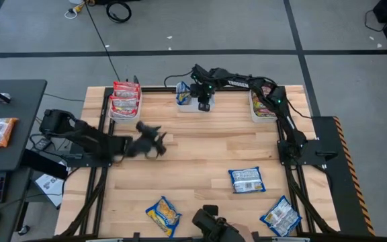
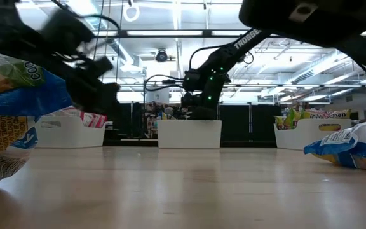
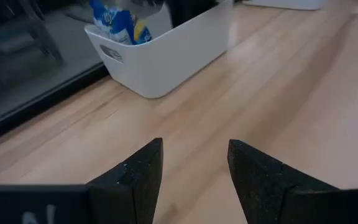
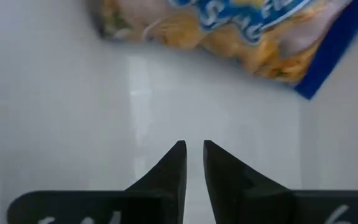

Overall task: Sort Maruchan noodles
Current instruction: Put the blue noodle pack into the middle white bin

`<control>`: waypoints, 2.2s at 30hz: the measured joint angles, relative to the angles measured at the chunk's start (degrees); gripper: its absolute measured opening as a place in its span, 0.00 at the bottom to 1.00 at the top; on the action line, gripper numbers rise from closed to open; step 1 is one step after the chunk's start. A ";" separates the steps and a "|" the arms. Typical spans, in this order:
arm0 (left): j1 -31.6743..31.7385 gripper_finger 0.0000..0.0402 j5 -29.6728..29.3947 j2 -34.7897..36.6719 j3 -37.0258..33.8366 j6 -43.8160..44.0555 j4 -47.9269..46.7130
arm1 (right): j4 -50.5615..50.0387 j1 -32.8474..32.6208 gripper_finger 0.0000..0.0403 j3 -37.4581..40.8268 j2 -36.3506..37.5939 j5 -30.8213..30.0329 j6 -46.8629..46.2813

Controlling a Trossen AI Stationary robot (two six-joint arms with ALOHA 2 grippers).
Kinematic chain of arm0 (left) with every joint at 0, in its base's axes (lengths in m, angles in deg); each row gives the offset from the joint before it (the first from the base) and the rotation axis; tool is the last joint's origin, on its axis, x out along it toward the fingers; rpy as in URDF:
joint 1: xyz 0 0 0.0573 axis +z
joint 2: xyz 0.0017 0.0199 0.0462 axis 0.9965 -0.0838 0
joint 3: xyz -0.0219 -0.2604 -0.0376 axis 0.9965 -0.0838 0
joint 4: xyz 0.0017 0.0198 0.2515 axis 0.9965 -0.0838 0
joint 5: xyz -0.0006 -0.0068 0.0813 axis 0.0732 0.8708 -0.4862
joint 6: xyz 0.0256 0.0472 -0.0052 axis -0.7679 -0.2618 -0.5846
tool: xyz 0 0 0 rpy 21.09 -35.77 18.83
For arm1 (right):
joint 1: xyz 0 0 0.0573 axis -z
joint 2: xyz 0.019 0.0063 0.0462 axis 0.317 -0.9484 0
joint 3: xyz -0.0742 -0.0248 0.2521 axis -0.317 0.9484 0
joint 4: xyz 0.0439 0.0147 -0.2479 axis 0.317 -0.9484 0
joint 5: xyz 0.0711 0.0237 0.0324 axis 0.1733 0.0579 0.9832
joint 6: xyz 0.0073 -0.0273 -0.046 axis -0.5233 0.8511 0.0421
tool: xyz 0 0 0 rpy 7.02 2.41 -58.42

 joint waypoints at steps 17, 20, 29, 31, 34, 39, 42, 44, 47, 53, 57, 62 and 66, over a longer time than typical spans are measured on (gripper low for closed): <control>35.04 0.47 34.04 -6.75 16.21 -36.71 -11.22 | 10.85 -3.20 0.04 0.07 -0.51 -0.47 0.83; 36.59 0.47 34.25 -12.73 18.01 -36.60 -9.42 | 11.98 -3.15 0.04 0.09 -1.16 -3.58 -0.11; 35.59 0.47 36.01 -29.44 27.95 -37.62 -4.40 | 5.61 -3.03 0.04 0.07 -1.70 -2.99 0.43; 34.58 0.47 36.01 -31.20 30.47 -38.82 -4.43 | 5.62 -2.76 0.04 0.07 -1.70 -2.37 0.97; 32.92 0.47 36.55 -32.35 33.08 -39.82 -4.96 | 6.26 -2.38 0.04 0.09 -1.73 0.87 2.89; 30.66 0.47 35.38 -32.46 34.64 -41.23 -5.99 | 8.63 -2.35 0.04 0.20 -1.73 2.65 4.03; 30.32 0.47 34.69 -32.46 34.67 -41.46 -6.28 | 9.35 -2.34 0.02 0.20 -1.73 4.31 4.70; 30.47 0.47 34.26 -32.46 34.67 -40.92 -7.29 | 9.86 -2.34 0.02 0.26 -1.83 5.79 4.78; 30.66 0.47 32.66 -32.39 34.67 -39.46 -8.53 | 11.05 -2.40 0.02 0.23 -1.86 6.77 4.60; 30.55 0.47 29.93 -32.32 34.82 -36.58 -9.74 | 10.91 -2.69 0.03 0.09 -1.84 4.18 4.44; 30.55 0.47 29.67 -32.07 34.91 -35.52 -11.38 | 8.38 -3.36 0.02 0.05 -1.05 -3.06 4.46; 30.54 0.47 28.96 -28.67 34.82 -35.09 -18.25 | 1.96 -5.40 0.02 0.02 1.97 -10.63 4.41; 30.34 0.47 27.39 -23.68 34.86 -33.92 -23.46 | -3.13 -8.05 0.02 0.02 6.55 -15.10 2.90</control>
